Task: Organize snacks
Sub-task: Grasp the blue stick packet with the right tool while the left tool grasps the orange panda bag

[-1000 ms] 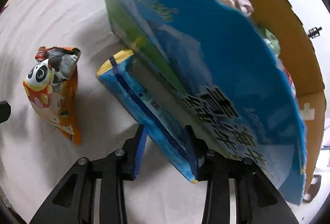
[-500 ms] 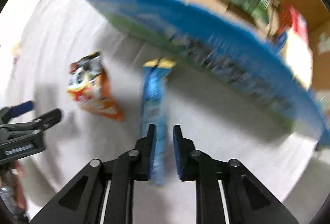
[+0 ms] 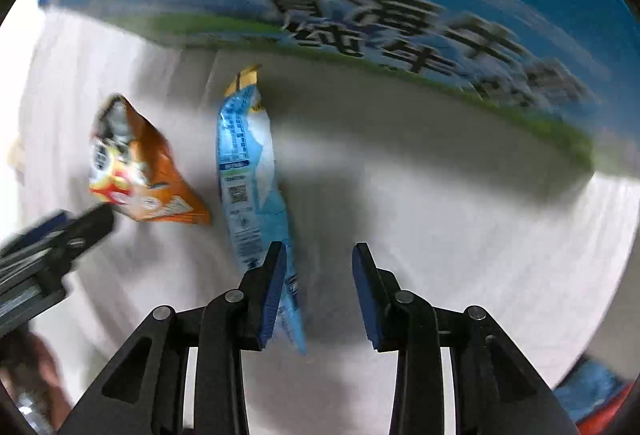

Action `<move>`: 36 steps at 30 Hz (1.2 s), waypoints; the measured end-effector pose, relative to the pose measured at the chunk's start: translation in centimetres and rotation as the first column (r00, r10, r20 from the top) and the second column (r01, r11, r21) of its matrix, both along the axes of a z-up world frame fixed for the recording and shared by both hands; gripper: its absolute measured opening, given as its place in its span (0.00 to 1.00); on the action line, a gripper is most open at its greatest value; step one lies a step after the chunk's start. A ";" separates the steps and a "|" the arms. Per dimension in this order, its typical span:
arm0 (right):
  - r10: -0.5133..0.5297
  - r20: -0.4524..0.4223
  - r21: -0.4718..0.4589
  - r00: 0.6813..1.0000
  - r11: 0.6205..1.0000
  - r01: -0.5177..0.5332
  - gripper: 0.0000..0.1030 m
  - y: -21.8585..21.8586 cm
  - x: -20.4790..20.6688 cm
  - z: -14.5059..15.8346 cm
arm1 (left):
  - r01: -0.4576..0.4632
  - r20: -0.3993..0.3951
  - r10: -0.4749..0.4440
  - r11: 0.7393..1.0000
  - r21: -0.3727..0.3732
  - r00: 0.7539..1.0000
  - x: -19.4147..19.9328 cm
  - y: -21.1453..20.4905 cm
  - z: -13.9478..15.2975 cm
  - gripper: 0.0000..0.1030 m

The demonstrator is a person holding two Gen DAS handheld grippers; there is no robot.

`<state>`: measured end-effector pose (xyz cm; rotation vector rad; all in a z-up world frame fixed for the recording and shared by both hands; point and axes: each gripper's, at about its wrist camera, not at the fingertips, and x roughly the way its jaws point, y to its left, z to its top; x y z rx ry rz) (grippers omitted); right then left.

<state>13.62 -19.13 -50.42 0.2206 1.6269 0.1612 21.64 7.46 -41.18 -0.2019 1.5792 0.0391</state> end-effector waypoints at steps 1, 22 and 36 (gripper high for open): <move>-0.018 0.013 0.016 1.000 1.000 0.018 0.36 -0.8 -0.2 0.3 | -0.004 -0.004 0.004 1.000 -0.014 1.000 0.4 -0.1 -0.4 0.96; 0.030 0.037 0.027 0.999 0.999 -0.031 0.53 3.7 3.6 1.0 | 0.061 -0.011 -0.062 0.993 -0.102 0.998 -0.2 -1.1 -3.1 0.30; 0.066 -0.128 -0.137 0.990 0.987 -0.084 0.25 -0.5 -3.7 -1.3 | -0.026 -0.086 0.009 0.979 -0.202 0.996 -5.4 0.9 -3.6 0.31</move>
